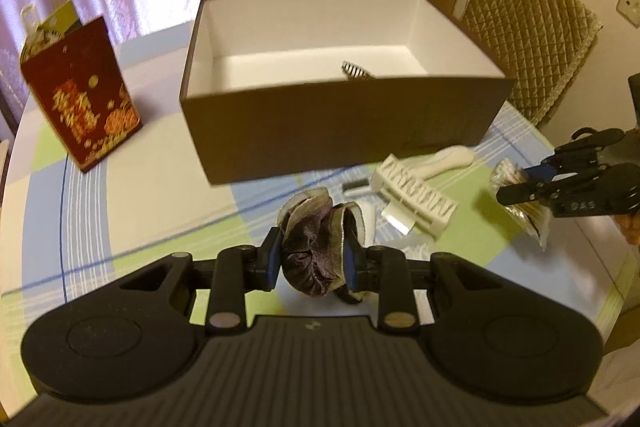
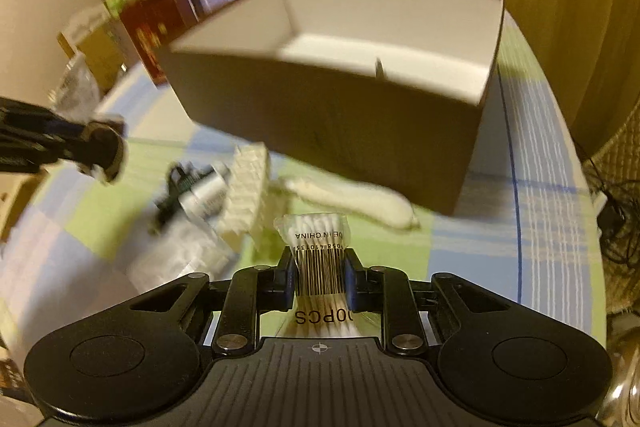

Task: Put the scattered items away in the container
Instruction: 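Carry the swab bag and scrunchie into the box and open both tools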

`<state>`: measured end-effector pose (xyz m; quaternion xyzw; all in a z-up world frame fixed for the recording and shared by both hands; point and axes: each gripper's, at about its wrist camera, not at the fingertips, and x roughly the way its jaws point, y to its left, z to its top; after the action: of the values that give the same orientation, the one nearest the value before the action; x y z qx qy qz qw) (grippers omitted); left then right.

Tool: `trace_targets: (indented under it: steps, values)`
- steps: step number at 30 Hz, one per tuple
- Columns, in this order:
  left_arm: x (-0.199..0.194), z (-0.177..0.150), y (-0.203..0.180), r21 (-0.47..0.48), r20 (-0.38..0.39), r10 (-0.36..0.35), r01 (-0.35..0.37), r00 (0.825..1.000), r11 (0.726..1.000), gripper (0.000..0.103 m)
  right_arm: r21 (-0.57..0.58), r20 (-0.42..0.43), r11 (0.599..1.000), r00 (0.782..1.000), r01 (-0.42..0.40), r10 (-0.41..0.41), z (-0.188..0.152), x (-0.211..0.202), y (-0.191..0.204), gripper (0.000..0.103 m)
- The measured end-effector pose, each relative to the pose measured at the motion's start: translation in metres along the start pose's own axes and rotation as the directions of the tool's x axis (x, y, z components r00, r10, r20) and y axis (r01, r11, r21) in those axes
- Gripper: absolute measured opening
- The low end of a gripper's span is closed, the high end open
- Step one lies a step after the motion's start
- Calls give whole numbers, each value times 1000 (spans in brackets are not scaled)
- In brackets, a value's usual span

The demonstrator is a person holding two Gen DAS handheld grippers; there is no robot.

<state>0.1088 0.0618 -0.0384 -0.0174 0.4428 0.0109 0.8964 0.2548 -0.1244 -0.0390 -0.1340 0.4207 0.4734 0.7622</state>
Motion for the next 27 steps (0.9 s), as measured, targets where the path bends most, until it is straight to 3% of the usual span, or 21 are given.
trace_targets:
  steps: [9,15,27]
  values:
    - [-6,40,-2,53,77,-25,21,997,998,25,-32,125,997,990,-66,70,53,-30,9,26]
    - [-3,79,-1,85,127,-39,28,991,996,25,-35,179,998,982,-47,52,95,-27,1,26]
    - [48,159,4,87,114,-64,54,991,995,25,3,163,1000,986,21,-22,154,22,-34,26]
